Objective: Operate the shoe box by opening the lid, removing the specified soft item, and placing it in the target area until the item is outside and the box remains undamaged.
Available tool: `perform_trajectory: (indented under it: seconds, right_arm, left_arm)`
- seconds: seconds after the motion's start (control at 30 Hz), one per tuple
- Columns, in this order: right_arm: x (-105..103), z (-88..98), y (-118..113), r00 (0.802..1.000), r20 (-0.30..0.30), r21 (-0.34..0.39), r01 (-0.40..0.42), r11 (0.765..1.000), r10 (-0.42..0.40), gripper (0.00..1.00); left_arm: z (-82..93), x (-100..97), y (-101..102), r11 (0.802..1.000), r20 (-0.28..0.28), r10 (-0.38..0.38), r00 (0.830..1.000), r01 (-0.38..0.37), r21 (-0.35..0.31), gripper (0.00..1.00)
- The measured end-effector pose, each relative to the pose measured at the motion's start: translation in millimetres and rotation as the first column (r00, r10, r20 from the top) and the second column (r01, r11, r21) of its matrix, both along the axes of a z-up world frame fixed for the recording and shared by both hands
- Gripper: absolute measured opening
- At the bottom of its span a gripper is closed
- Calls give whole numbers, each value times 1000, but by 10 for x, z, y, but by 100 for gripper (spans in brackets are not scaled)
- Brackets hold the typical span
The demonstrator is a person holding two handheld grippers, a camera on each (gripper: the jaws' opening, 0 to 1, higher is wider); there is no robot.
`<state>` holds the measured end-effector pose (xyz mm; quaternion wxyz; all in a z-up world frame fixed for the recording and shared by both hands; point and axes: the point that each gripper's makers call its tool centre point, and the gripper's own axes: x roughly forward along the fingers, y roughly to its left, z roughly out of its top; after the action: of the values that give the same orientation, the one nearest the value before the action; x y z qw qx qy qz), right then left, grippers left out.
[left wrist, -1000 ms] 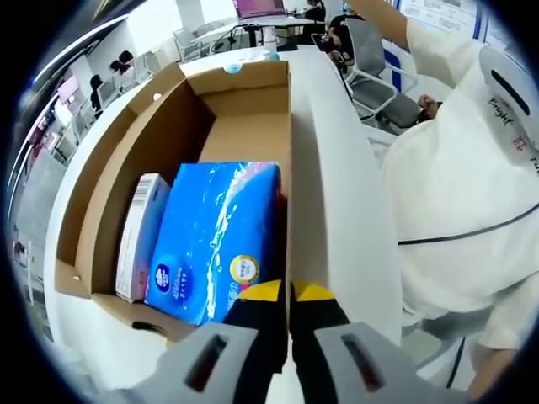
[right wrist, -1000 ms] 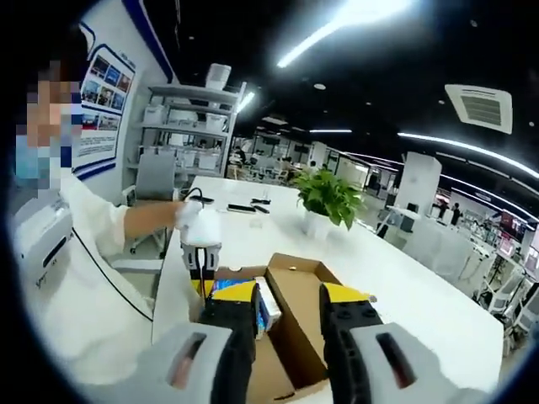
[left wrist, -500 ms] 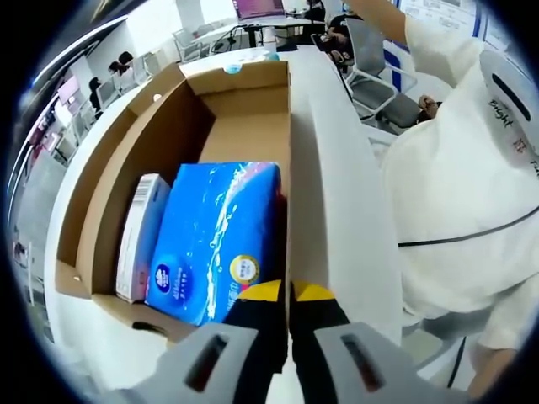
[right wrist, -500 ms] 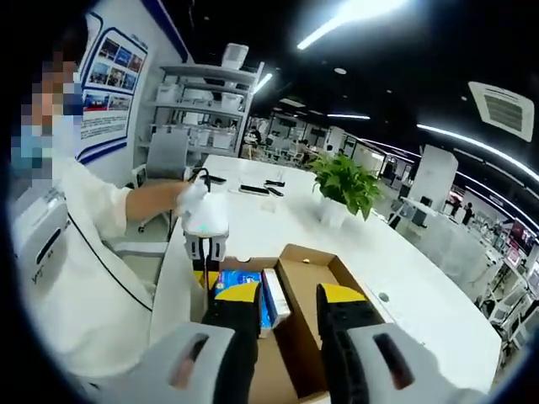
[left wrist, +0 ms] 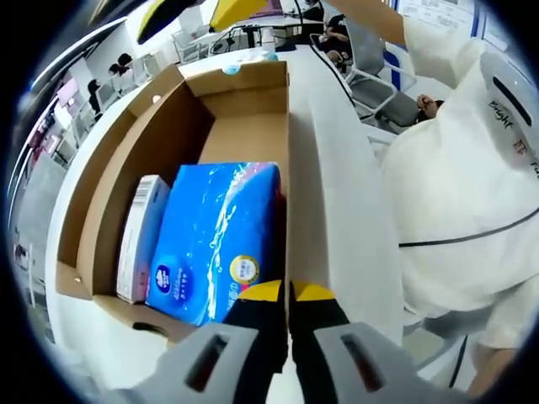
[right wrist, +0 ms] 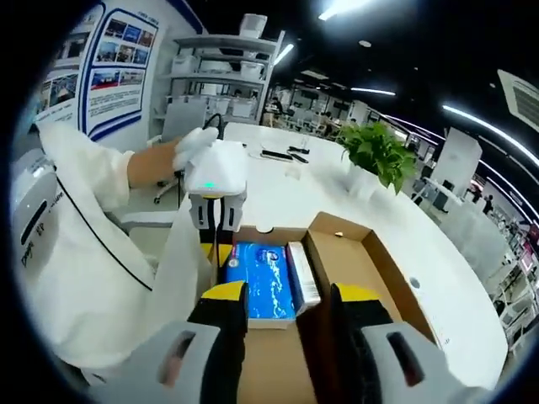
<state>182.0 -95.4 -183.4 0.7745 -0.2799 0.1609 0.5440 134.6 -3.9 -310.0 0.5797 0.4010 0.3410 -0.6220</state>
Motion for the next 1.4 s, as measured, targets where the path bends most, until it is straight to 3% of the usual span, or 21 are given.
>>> perform_trajectory:
  seconds: [0.1,0.27,0.5,0.7,1.03,1.2,1.27,1.4]
  right_arm:
    - [25,-37,55,1000,8,-37,-14,999,15,39]
    - [45,-35,146,1000,-22,-11,-19,1000,19,42]
    - [36,-368,336,994,-94,-76,-58,995,50,48]
    - [39,-506,392,993,-105,-125,-62,990,49,49]
    - [88,-517,415,992,-114,-107,-59,993,47,49]
    - [77,-591,466,992,-108,-122,-71,990,58,48]
    - [63,-636,499,989,-132,-120,-80,990,64,49]
    - [104,-773,468,991,-120,-190,-89,978,66,51]
  left_arm:
    - [-1,-19,-1,1000,1,1,1000,-1,0,1]
    - [-14,-108,-17,1000,4,-3,1000,3,-1,1]
    - [-22,-164,-21,1000,10,-10,1000,10,-3,1]
    - [-14,-101,-11,1000,4,-10,1000,10,-1,1]
    - [-23,-130,-15,1000,4,-8,1000,8,-4,1]
    - [-22,-120,-13,1000,3,-8,1000,8,-5,1]
    - [-20,-105,-12,1000,4,-8,1000,8,-6,1]
    - [-20,-98,-10,1000,6,-7,1000,7,-6,1]
